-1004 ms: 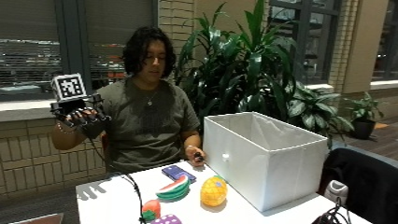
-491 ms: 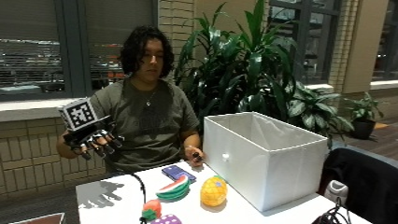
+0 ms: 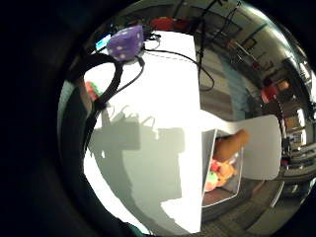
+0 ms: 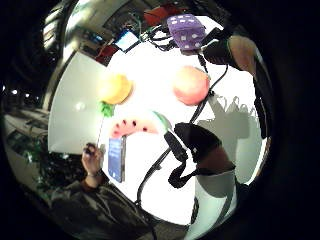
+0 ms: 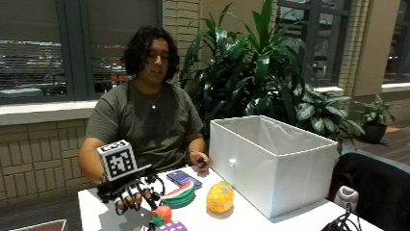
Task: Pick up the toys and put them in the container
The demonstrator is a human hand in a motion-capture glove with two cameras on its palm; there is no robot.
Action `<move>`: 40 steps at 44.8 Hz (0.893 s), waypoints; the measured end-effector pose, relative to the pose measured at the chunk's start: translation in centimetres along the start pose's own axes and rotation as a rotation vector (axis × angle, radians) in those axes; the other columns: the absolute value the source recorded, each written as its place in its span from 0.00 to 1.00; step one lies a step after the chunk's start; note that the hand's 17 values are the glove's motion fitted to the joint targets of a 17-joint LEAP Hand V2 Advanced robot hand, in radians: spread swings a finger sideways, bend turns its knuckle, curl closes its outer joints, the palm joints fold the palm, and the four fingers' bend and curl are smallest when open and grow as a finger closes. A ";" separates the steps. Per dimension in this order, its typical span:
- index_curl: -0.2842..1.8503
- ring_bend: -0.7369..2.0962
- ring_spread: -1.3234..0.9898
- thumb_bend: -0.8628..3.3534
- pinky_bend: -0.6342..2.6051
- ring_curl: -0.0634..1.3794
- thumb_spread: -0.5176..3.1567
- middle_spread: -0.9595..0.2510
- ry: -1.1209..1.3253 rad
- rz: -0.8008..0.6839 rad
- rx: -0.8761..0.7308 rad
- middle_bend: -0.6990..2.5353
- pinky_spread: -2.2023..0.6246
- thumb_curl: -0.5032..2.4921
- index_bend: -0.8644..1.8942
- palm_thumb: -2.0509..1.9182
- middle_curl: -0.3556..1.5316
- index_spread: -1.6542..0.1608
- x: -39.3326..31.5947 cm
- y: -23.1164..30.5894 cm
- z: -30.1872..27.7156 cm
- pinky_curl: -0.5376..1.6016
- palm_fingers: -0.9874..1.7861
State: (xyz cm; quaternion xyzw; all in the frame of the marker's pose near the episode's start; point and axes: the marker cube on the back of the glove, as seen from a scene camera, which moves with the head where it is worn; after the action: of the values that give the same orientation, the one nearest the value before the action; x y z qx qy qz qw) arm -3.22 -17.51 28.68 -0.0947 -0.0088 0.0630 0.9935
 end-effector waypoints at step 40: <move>0.31 0.86 0.25 0.22 0.60 0.74 0.52 0.32 -0.282 -0.854 0.468 0.75 0.58 0.26 0.58 0.62 0.81 0.73 -29.4 4.4 -24.1 0.65 0.63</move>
State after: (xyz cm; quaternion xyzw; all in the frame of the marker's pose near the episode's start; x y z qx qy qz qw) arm -32.20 -21.49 4.07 0.1518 -0.1664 -0.3366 0.9143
